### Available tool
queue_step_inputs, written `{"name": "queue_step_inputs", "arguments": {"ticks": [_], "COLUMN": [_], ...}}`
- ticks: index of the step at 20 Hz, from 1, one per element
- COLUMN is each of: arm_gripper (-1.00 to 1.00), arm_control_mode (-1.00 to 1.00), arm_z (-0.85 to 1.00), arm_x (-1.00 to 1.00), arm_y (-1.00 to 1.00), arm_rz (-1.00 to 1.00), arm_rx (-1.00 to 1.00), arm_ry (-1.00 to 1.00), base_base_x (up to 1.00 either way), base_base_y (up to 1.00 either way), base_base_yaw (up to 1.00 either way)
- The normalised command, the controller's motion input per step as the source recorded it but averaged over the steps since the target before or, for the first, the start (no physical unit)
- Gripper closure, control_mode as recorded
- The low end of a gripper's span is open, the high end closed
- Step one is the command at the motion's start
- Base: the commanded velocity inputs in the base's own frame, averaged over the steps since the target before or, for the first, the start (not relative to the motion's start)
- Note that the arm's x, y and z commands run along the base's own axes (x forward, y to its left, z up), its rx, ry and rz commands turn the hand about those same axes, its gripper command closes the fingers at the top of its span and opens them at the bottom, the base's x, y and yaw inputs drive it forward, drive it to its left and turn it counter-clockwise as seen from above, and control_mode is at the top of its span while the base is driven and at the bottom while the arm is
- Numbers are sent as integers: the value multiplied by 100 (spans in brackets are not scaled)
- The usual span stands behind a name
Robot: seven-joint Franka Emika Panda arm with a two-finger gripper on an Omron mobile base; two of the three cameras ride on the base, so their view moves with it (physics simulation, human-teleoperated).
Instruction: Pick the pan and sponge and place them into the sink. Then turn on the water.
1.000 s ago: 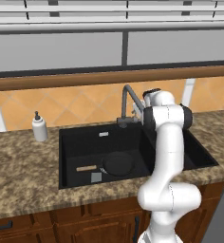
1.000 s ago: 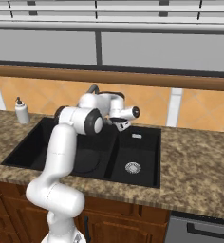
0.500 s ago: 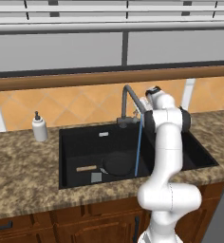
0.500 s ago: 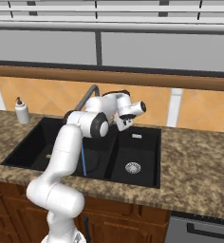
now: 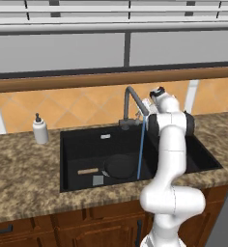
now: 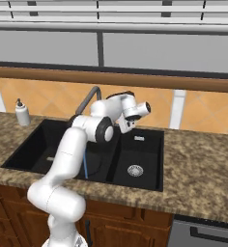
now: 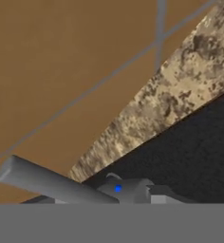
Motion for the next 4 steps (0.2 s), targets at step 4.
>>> {"name": "queue_step_inputs", "arguments": {"ticks": [4], "arm_gripper": [100], "arm_control_mode": [-100], "arm_z": [0], "arm_x": [0], "arm_y": [0], "arm_rz": [0], "arm_rx": [0], "arm_ry": [0], "base_base_x": [0], "base_base_y": [0], "base_base_yaw": [0]}}
